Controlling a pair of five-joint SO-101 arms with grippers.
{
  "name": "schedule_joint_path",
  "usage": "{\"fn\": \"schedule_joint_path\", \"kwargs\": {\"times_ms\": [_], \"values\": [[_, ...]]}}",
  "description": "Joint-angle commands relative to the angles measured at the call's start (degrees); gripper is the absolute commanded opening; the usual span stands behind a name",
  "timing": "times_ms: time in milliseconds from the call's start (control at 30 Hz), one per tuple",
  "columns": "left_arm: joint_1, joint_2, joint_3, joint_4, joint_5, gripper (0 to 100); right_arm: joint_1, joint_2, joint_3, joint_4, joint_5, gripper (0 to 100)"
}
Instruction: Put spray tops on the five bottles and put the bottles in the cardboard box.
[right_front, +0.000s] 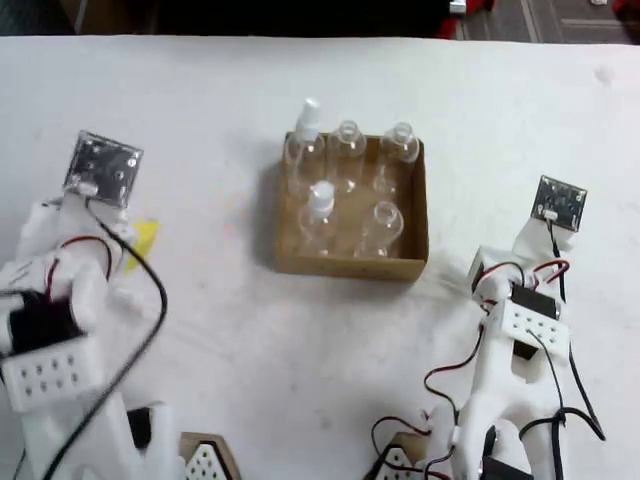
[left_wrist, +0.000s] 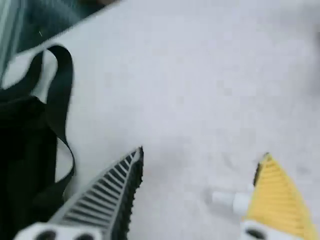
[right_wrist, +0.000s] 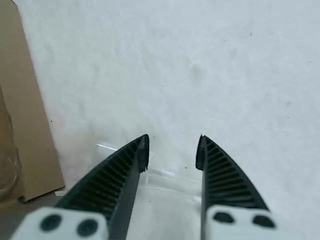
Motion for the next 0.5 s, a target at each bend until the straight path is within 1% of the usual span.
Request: {"fn": "schedule_joint_path", "kwargs": {"times_ms": [0, 33, 100, 167, 233, 300, 400, 467], "values": [[-2.33, 9.54, -2.81, 2.37, -18.55, 32, -0.4, 0.13, -0.18, -1.19, 0.7, 14.1], [-2.59, 10.95, -2.9, 3.69, -20.75, 32, -0.4, 0.13, -0.18, -1.19, 0.7, 14.1], [-2.77, 12.7, -2.9, 7.3, -21.1, 32, -0.4, 0.13, -0.18, -1.19, 0.7, 14.1], [-2.86, 12.97, -2.81, 10.73, -19.16, 32, -0.4, 0.13, -0.18, -1.19, 0.7, 14.1], [-2.86, 12.35, -2.9, 12.04, -16.0, 31, -0.48, 0.13, -0.09, -1.19, 0.7, 14.1], [-2.86, 12.09, -2.9, 12.04, -10.11, 26, -0.48, 0.13, -0.09, -1.19, 0.7, 14.1], [-2.77, 12.18, -2.29, 12.04, 1.93, 16, -1.27, 0.13, -0.09, -1.19, 0.7, 14.1], [-3.21, 12.26, -0.88, 11.78, 8.62, 13, -1.63, 0.13, 0.0, -1.19, 0.7, 14.1]]}}
